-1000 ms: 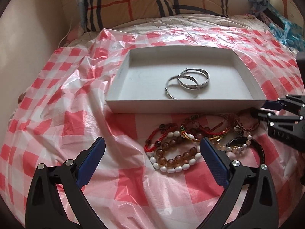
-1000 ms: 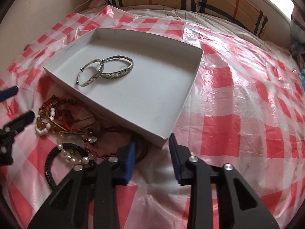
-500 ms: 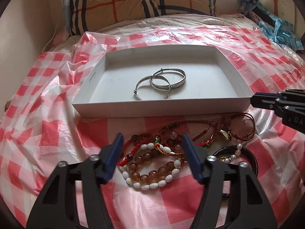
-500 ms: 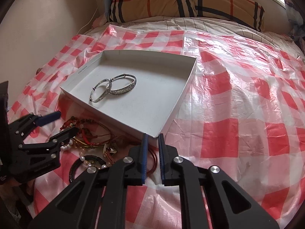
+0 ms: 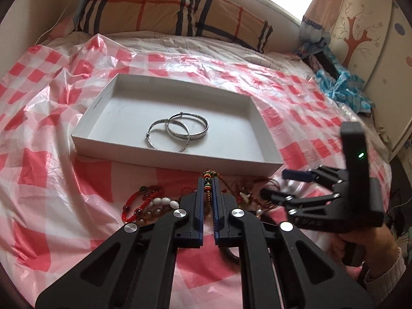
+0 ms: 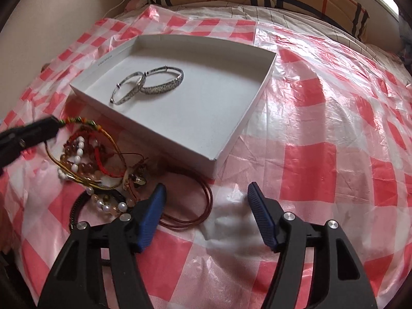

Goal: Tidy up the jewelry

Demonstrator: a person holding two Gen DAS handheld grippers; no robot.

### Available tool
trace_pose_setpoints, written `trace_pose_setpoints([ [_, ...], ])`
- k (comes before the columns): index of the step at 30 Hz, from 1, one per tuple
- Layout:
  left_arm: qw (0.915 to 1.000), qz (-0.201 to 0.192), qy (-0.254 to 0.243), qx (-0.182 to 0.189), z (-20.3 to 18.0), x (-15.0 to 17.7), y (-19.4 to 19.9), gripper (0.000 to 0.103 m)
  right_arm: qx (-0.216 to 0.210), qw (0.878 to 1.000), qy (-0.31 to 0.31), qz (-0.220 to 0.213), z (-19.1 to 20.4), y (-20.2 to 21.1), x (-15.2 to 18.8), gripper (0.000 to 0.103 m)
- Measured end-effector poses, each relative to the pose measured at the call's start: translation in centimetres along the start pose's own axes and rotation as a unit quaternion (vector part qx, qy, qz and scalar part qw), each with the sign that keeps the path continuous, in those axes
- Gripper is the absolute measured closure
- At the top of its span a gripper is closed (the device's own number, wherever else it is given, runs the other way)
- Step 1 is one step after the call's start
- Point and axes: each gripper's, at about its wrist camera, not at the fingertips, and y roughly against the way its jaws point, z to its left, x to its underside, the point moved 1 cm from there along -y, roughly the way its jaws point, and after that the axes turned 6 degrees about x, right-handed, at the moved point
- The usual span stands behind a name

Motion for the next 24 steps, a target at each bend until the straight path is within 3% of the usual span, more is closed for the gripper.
trace_pose_setpoints([
  [2, 0.9992, -0.022, 0.013, 0.032, 0.0, -0.4, 1.0, 0.098, -0.013, 1.0, 0.01, -0.001, 0.5, 0.0, 0.0, 0.085],
  [3, 0.9983, -0.033, 0.018, 0.045, 0.0, -0.6, 1.5, 0.098, -0.028, 1.0, 0.004, -0.003, 0.5, 0.1, 0.0, 0.093],
  [6, 0.9968, -0.045, 0.029, 0.059, 0.2, -0.8, 2.2, 0.098, -0.103, 0.994, -0.035, -0.022, -0.4, 1.2, -0.4, 0.099],
  [10, 0.9941, -0.055, 0.051, 0.079, 0.8, -1.0, 2.5, 0.098, -0.213, 0.97, -0.077, -0.088, -1.5, 4.2, -1.4, 0.099],
  [17, 0.9922, -0.071, 0.054, 0.086, 0.7, -1.1, 2.7, 0.098, -0.243, 0.954, -0.124, -0.128, -3.2, 5.9, -1.9, 0.099],
  [19, 0.9927, -0.07, 0.052, 0.083, 0.7, -1.1, 2.6, 0.098, -0.23, 0.959, -0.12, -0.117, -3.2, 5.7, -2.0, 0.099],
  [21, 0.9931, -0.07, 0.052, 0.079, 0.7, -1.1, 2.6, 0.098, -0.179, 0.975, -0.104, -0.079, -2.8, 4.4, -1.8, 0.096],
  [23, 0.9931, -0.072, 0.052, 0.077, 0.8, -1.2, 2.7, 0.098, -0.139, 0.986, -0.089, -0.035, -2.3, 2.4, -1.2, 0.05],
  [24, 0.9929, -0.074, 0.053, 0.076, 0.9, -1.2, 2.7, 0.098, -0.112, 0.99, -0.079, -0.012, -1.8, 1.3, -0.9, 0.037],
])
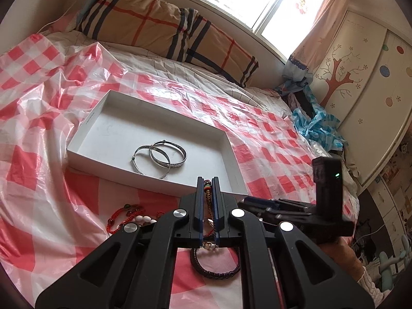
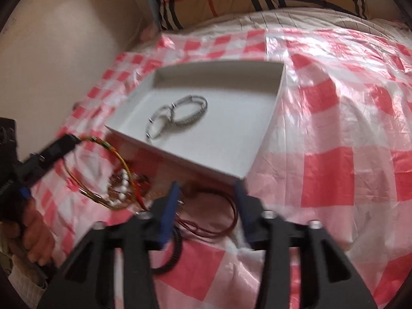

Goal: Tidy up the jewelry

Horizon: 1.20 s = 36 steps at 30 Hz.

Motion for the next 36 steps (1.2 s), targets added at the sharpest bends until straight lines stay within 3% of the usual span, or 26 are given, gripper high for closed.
trace_pose_setpoints([
  [1, 1.0, -0.001, 0.0, 0.0, 0.0, 0.0, 0.1, 0.098, 0.036, 0.999, 0.014, 0.011, 0.3, -0.8, 0.3, 0.033],
  [3, 1.0, -0.003, 0.0, 0.001, 0.0, 0.0, 0.2, 0.098, 0.082, 0.995, 0.061, 0.021, 1.5, -2.0, 0.9, 0.033],
  [4, 1.0, -0.004, 0.0, 0.004, -0.1, -0.1, 0.2, 0.098, 0.087, 0.993, 0.074, 0.02, 1.9, -2.3, 1.0, 0.047],
  [5, 1.0, -0.007, -0.001, 0.006, -0.2, -0.1, 0.3, 0.098, 0.079, 0.994, 0.078, 0.02, 2.0, -2.4, 1.0, 0.071],
  [7, 0.9998, -0.013, 0.002, 0.016, -0.3, -0.3, 0.6, 0.098, 0.039, 0.998, 0.052, 0.021, 1.4, -2.1, 0.9, 0.099],
  [11, 0.9985, -0.035, 0.014, 0.04, -0.4, -0.8, 1.3, 0.098, -0.077, 0.996, -0.025, -0.02, -0.6, 0.1, -0.2, 0.1],
  [15, 0.9977, -0.049, 0.025, 0.04, -0.1, -1.2, 1.2, 0.098, -0.135, 0.987, -0.053, -0.076, -1.0, 2.8, -1.1, 0.1],
  [23, 0.9972, -0.05, 0.056, 0.006, 1.3, -1.5, -0.3, 0.098, -0.164, 0.97, -0.053, -0.172, 0.3, 7.3, -2.9, 0.1],
  [26, 0.9966, -0.05, 0.066, -0.001, 1.8, -1.8, -0.8, 0.098, -0.124, 0.98, -0.032, -0.153, 0.8, 7.2, -3.4, 0.1],
  [28, 0.9963, -0.054, 0.067, -0.004, 2.1, -2.5, -1.1, 0.098, -0.089, 0.989, -0.03, -0.117, 0.3, 6.0, -3.1, 0.093],
  [29, 0.9961, -0.058, 0.067, -0.005, 2.2, -2.9, -1.2, 0.098, -0.062, 0.993, -0.031, -0.094, 0.0, 5.0, -2.9, 0.064],
  [30, 0.9959, -0.061, 0.067, -0.005, 2.3, -3.2, -1.3, 0.098, -0.029, 0.997, -0.026, -0.07, -0.2, 3.8, -2.5, 0.046],
  [31, 0.9957, -0.065, 0.066, -0.006, 2.5, -3.7, -1.5, 0.098, -0.003, 0.999, -0.018, -0.05, -0.5, 2.6, -1.9, 0.035],
  [36, 0.9946, -0.072, 0.072, -0.021, 3.9, -4.8, -3.3, 0.098, 0.101, 0.994, 0.034, 0.009, 0.5, -2.9, -0.4, 0.036],
])
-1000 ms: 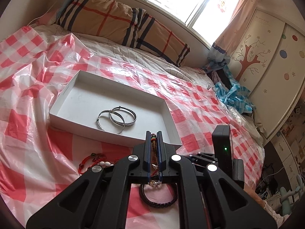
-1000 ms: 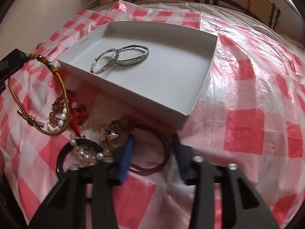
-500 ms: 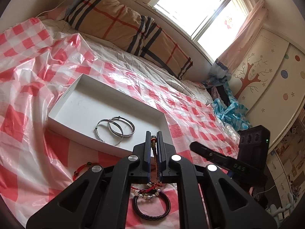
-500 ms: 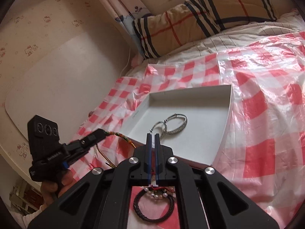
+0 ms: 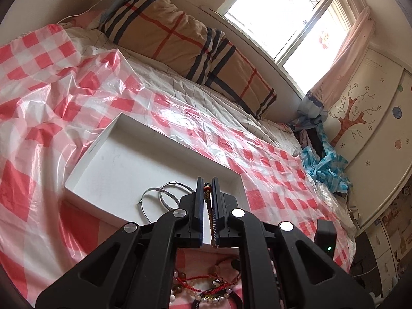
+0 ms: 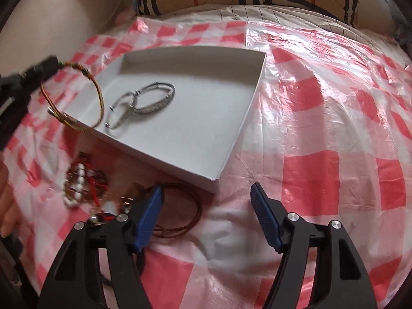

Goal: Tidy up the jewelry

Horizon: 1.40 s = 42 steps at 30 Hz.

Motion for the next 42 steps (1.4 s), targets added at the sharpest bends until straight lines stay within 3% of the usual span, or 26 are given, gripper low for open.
trace_pose_setpoints([
  [3, 0.9989, 0.007, -0.006, -0.045, 1.1, 0.1, -1.6, 0.096, 0.015, 0.998, 0.06, -0.003, 2.2, -0.6, 0.7, 0.065],
  [4, 0.9978, 0.017, -0.01, -0.064, 1.5, 0.1, -2.3, 0.094, -0.002, 0.998, 0.061, 0.001, 2.2, -0.5, 0.8, 0.09],
  [5, 0.9968, 0.028, -0.012, -0.075, 2.0, 0.3, -2.9, 0.091, -0.03, 0.998, 0.046, 0.009, 1.7, -0.6, 0.8, 0.099],
  [9, 0.9911, 0.062, -0.018, -0.116, 3.3, 1.0, -4.5, 0.064, -0.128, 0.991, -0.036, 0.012, -1.0, 0.0, 0.4, 0.099],
  [11, 0.9899, 0.057, -0.034, -0.125, 3.1, 0.9, -4.5, 0.061, -0.17, 0.983, -0.064, 0.008, -1.9, 0.5, 0.2, 0.099],
  [13, 0.9879, 0.051, -0.052, -0.137, 2.6, 0.6, -4.2, 0.051, -0.201, 0.976, -0.082, 0.004, -2.2, 1.2, 0.0, 0.099],
  [18, 0.9822, 0.048, -0.068, -0.168, 3.1, -0.4, -4.4, 0.045, -0.262, 0.957, -0.12, -0.01, -3.6, 2.5, 0.0, 0.099],
  [22, 0.9746, 0.088, -0.068, -0.194, 4.4, 0.1, -5.5, 0.041, -0.307, 0.941, -0.135, -0.049, -3.3, 4.5, -1.2, 0.099],
  [25, 0.9666, 0.118, -0.092, -0.208, 3.8, 0.7, -6.0, 0.041, -0.322, 0.932, -0.135, -0.101, -3.1, 6.9, -2.4, 0.099],
  [29, 0.9607, 0.155, -0.106, -0.204, 3.0, 1.7, -6.0, 0.041, -0.311, 0.926, -0.142, -0.159, -2.8, 9.1, -4.8, 0.099],
  [32, 0.9616, 0.176, -0.097, -0.187, 2.6, 2.5, -5.3, 0.041, -0.272, 0.936, -0.138, -0.174, -2.6, 9.3, -6.5, 0.099],
  [34, 0.9622, 0.19, -0.087, -0.175, 2.2, 2.9, -4.6, 0.041, -0.241, 0.95, -0.135, -0.148, -2.7, 8.7, -6.5, 0.099],
  [36, 0.9617, 0.202, -0.081, -0.166, 1.8, 3.3, -4.0, 0.041, -0.203, 0.964, -0.12, -0.123, -2.9, 8.1, -5.2, 0.09],
  [38, 0.9597, 0.209, -0.088, -0.166, 1.2, 3.6, -3.6, 0.041, -0.127, 0.983, -0.098, -0.095, -3.3, 7.4, -3.1, 0.027],
  [40, 0.9582, 0.211, -0.096, -0.168, 0.7, 3.9, -2.8, 0.041, -0.075, 0.992, -0.081, -0.056, -4.0, 5.7, -0.9, 0.025],
  [42, 0.9593, 0.208, -0.091, -0.168, 0.5, 3.9, -1.9, 0.041, -0.076, 0.992, -0.097, -0.015, -4.5, 3.3, 0.7, 0.025],
])
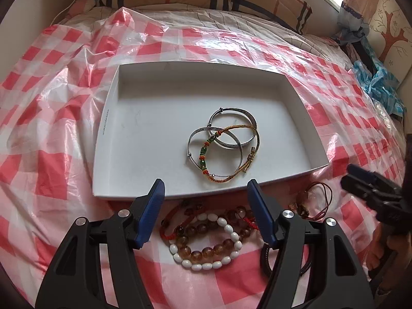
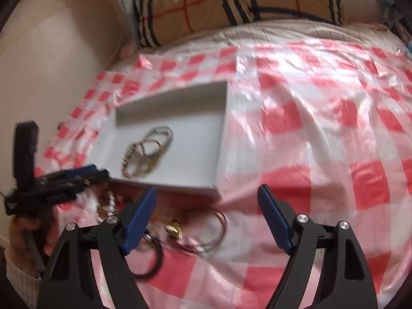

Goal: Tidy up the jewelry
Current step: 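Grasp the red cord bracelet with orange bead using the right gripper, then lower the red cord bracelet into the white box and open the right gripper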

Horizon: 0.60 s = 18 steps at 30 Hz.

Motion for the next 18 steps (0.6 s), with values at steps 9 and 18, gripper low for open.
trace_pose_setpoints([
  [9, 0.9951, -0.067, 0.072, -0.007, 2.9, 2.2, 3.1, 0.039, -0.065, 0.997, -0.003, 0.035, 0.6, -2.0, 1.2, 0.1],
  [18, 0.9885, -0.118, 0.091, -0.022, 3.9, 1.7, 4.5, 0.033, -0.162, 0.984, -0.021, -0.07, 3.5, 4.8, -3.6, 0.1],
])
